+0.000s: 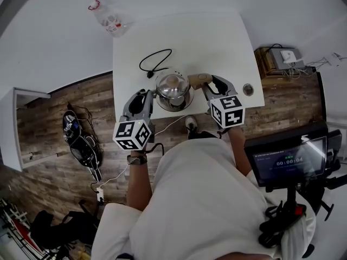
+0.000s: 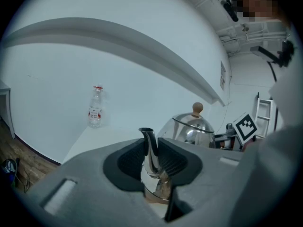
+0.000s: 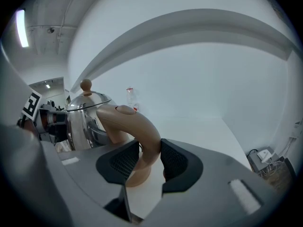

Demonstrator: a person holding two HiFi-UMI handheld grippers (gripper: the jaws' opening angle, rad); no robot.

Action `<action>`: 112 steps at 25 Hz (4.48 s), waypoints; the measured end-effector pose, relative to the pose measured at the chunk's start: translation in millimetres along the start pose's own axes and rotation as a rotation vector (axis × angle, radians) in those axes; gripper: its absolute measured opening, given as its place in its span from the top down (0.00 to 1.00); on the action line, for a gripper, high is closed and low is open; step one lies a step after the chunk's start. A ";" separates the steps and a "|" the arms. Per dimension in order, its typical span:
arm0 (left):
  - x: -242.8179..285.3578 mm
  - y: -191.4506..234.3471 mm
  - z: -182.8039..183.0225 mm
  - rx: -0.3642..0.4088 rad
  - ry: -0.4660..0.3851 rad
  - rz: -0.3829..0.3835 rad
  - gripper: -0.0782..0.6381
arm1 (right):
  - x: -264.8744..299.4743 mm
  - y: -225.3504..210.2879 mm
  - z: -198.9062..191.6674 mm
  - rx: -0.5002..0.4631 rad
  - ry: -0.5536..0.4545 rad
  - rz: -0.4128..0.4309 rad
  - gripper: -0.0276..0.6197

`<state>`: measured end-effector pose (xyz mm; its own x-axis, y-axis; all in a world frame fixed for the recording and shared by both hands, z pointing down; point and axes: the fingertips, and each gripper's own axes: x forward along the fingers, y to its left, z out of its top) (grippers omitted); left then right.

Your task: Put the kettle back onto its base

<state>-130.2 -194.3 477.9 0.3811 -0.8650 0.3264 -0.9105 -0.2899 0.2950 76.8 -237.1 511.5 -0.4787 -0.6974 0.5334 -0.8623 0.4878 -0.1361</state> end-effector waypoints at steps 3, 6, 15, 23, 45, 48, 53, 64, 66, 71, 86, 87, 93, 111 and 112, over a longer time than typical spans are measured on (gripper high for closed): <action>2.8 3.3 -5.2 -0.002 0.018 0.015 0.76 | 6.4 -0.8 -5.6 -0.008 0.019 0.006 0.73; -0.1 4.8 -11.3 -0.003 0.031 0.026 0.76 | 8.0 2.0 -13.2 -0.014 0.035 0.012 0.73; 32.3 41.5 -26.4 -0.036 0.086 0.035 0.76 | 56.0 -1.5 -20.5 -0.046 0.101 0.021 0.73; 31.8 43.4 -40.5 -0.050 0.112 0.041 0.76 | 55.1 0.6 -34.6 -0.062 0.138 0.029 0.73; 35.6 33.6 -54.6 -0.061 0.138 0.018 0.77 | 46.4 -7.4 -45.4 -0.078 0.163 0.015 0.73; 36.7 33.5 -55.5 -0.065 0.141 0.015 0.77 | 46.1 -8.1 -44.1 -0.080 0.163 0.010 0.73; 40.5 31.2 -55.4 -0.064 0.144 0.009 0.77 | 44.5 -11.8 -45.3 -0.073 0.169 0.000 0.73; 46.8 31.5 -61.0 -0.053 0.167 0.003 0.76 | 44.4 -14.7 -51.5 -0.065 0.181 -0.013 0.72; 47.5 33.0 -61.8 -0.052 0.170 0.005 0.76 | 45.7 -14.1 -51.9 -0.066 0.180 -0.014 0.72; 52.2 37.7 -64.6 -0.058 0.166 0.017 0.76 | 50.2 -14.6 -53.1 -0.042 0.183 -0.019 0.72; 45.0 45.0 -69.8 -0.050 0.130 0.055 0.75 | 45.7 -11.3 -59.1 0.008 0.180 -0.033 0.71; 38.0 43.9 -70.1 -0.048 0.126 0.056 0.75 | 39.2 -8.3 -59.1 0.006 0.172 -0.039 0.71; 26.9 48.6 -64.5 -0.020 0.119 0.096 0.75 | 24.8 -12.8 -53.1 0.013 0.136 -0.081 0.71; -16.4 14.5 27.4 0.271 -0.043 0.090 0.75 | -49.2 6.5 49.2 -0.053 -0.146 -0.195 0.95; -22.0 7.7 36.8 0.292 -0.066 0.080 0.75 | -56.6 12.2 57.5 -0.067 -0.171 -0.191 0.95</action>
<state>-151.5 -192.6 439.9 0.3037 -0.9118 0.2765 -0.9484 -0.3170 -0.0035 83.9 -221.9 431.7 -0.3341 -0.8560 0.3944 -0.9296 0.3684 0.0119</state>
